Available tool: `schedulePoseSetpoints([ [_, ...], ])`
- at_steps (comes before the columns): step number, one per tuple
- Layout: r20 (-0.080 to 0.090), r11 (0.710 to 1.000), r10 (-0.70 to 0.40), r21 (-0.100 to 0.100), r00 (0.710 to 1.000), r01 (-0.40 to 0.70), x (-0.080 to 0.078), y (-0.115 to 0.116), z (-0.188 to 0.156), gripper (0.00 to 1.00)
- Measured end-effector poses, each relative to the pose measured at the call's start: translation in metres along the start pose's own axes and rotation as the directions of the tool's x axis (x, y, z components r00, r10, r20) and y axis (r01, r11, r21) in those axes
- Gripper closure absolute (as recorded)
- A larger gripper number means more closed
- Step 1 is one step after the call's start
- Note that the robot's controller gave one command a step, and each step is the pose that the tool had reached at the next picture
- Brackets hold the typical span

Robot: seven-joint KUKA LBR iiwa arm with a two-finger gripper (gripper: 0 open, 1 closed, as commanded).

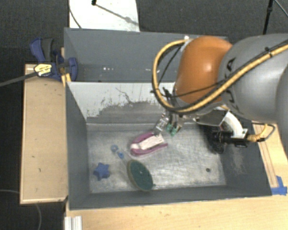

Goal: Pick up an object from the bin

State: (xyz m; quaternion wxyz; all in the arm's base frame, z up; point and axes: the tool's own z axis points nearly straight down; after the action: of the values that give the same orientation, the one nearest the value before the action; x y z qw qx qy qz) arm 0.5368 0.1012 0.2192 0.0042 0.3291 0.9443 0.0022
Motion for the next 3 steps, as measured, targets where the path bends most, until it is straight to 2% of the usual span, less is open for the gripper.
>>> schedulePoseSetpoints([
  [1,-0.005,1.0,-0.005,0.006,1.0,0.005,0.001,-0.001,0.004,0.0],
  [2,0.005,0.994,-0.108,-0.005,0.994,0.108,0.006,0.01,0.122,0.0],
  [3,0.019,0.983,-0.185,-0.019,0.983,0.185,-0.006,0.009,0.132,0.0],
])
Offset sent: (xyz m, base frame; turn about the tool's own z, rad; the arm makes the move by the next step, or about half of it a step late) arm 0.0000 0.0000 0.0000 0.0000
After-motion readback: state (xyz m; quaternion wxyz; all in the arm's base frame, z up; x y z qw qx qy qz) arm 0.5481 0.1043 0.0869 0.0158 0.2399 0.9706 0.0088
